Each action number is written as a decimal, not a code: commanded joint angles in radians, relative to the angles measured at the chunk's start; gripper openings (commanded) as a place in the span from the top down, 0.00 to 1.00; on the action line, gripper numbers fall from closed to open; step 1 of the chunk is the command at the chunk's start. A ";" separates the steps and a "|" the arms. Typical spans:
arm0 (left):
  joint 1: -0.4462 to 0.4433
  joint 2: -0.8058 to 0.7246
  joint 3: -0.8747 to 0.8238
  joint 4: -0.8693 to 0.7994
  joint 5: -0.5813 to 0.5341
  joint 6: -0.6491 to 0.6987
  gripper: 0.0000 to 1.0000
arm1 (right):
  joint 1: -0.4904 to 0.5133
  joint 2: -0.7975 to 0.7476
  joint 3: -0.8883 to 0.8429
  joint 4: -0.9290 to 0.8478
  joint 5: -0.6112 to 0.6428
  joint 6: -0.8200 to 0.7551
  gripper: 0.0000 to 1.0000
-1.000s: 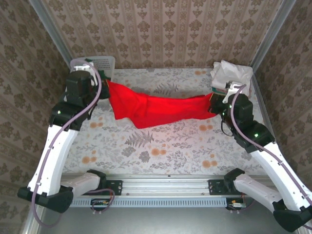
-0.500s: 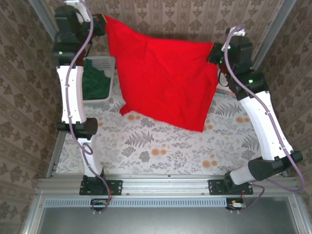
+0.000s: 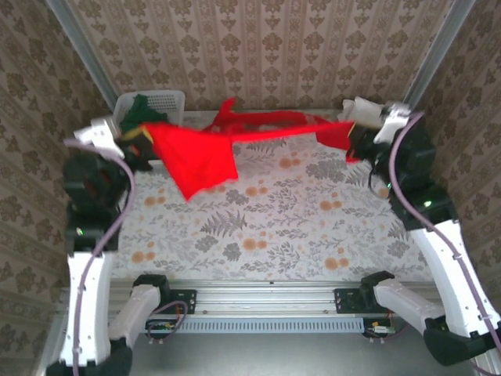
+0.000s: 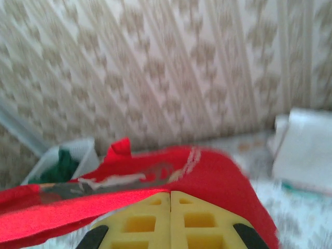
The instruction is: Fold and stack the t-shirts
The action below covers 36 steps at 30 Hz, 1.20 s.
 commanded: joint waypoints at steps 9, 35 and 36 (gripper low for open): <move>-0.024 -0.276 -0.551 -0.373 0.003 -0.217 0.92 | 0.003 -0.062 -0.461 -0.296 -0.068 0.122 0.86; -0.212 1.340 0.619 -0.145 -0.127 0.066 0.42 | 0.331 0.764 -0.274 0.212 -0.004 0.230 0.50; -0.205 1.432 0.743 -0.182 -0.137 0.074 0.48 | 0.332 0.762 -0.294 0.216 -0.006 0.240 0.50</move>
